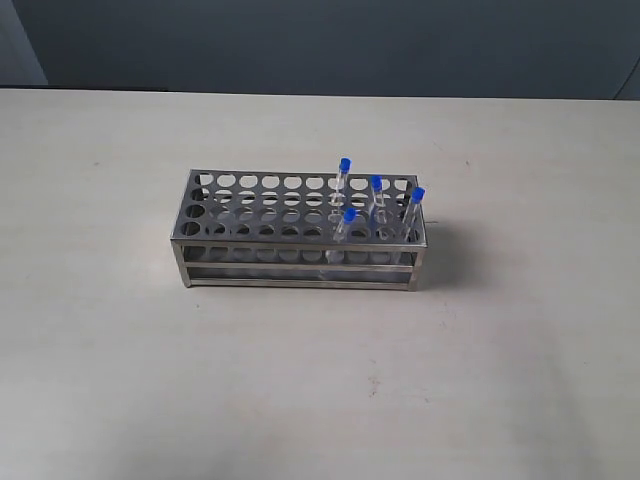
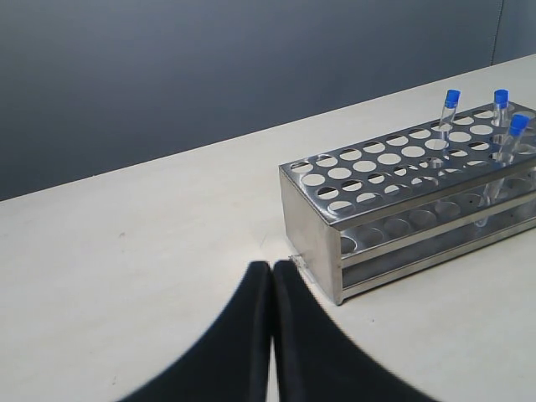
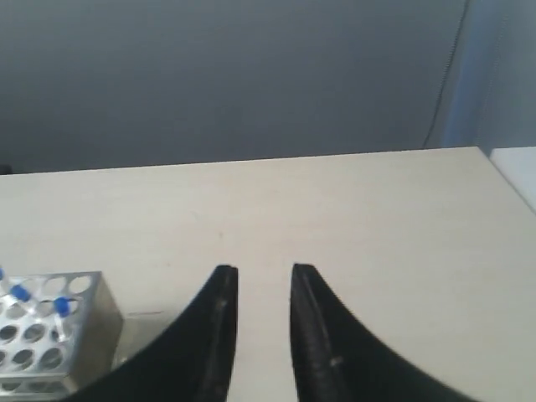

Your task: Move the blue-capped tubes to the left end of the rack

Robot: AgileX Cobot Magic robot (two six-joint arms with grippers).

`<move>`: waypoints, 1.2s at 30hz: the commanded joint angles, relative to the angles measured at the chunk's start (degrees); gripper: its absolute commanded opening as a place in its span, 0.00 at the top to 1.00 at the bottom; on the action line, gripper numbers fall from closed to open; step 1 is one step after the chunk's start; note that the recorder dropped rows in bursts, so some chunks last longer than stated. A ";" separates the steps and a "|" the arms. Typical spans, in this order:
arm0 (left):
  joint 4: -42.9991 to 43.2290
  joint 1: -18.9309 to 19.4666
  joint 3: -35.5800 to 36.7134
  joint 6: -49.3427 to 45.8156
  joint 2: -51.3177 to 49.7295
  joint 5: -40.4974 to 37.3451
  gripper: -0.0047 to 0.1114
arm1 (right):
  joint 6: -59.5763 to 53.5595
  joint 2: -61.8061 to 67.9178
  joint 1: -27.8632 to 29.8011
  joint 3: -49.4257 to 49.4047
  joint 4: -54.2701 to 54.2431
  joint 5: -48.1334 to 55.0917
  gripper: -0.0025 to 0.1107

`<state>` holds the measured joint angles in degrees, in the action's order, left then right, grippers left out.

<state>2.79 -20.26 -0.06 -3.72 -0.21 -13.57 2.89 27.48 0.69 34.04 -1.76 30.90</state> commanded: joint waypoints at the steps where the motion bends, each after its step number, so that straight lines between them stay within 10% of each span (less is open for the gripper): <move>1: -0.07 -0.39 0.06 0.21 0.21 0.21 0.96 | 7.60 -3.61 -8.27 -5.56 1.14 0.39 0.78; 16: -0.07 -0.39 0.06 0.21 0.21 0.21 0.96 | 15.86 7.00 -35.76 -19.38 13.46 -31.20 0.78; 29: -0.07 -0.39 0.06 0.21 0.21 0.21 0.96 | 7.68 41.14 -37.31 -19.65 17.42 -63.72 0.77; 36: -0.07 -0.39 0.06 0.21 0.21 0.21 0.96 | -0.66 56.09 -37.31 -19.65 12.43 -77.89 0.43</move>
<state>2.79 -20.26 -0.06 -3.72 -0.21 -13.57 5.55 79.86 -36.49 14.49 13.63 -42.67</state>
